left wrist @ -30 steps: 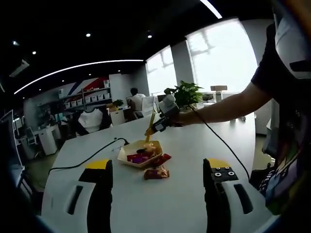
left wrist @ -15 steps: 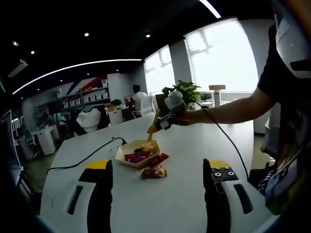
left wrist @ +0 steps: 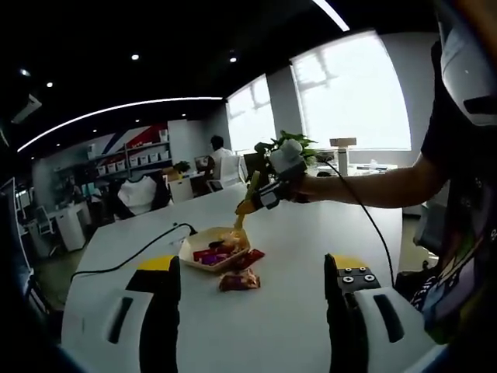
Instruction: Place the target food into the container with the food tongs after gripping and lifting it, then release it inside without dropping or visibly crushing the food.
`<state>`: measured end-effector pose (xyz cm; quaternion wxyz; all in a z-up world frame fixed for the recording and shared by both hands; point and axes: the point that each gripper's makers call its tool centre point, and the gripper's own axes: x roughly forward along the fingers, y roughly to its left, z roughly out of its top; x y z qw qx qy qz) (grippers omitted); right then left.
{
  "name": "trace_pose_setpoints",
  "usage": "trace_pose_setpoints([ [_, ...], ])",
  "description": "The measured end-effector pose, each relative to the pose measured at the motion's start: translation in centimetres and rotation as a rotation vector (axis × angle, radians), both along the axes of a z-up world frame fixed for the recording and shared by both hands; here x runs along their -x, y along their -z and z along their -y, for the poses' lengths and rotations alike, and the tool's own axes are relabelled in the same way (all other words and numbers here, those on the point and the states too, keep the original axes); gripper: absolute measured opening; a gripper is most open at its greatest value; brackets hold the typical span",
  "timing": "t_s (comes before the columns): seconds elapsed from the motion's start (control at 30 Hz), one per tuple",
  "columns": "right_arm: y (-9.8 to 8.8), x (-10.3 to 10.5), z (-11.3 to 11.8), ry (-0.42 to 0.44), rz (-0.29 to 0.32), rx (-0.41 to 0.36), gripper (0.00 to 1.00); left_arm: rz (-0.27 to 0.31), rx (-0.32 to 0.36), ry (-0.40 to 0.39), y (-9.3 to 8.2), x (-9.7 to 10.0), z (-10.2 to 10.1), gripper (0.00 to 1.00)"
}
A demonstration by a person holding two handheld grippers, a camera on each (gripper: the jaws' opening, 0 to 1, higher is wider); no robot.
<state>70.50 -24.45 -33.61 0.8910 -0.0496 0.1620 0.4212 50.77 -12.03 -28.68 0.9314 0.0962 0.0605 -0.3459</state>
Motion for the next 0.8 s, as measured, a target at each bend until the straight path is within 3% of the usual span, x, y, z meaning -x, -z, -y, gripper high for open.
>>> trace_pose_setpoints([
  [0.23,1.2,1.5,-0.9,-0.034,-0.001,0.06,0.21,0.005,0.003,0.009,-0.1,0.1,0.3,0.8],
  [0.8,4.4,4.1,-4.3,-0.051,-0.051,0.075,0.22,0.01,0.01,0.003,0.0,0.1,-0.3,0.8],
])
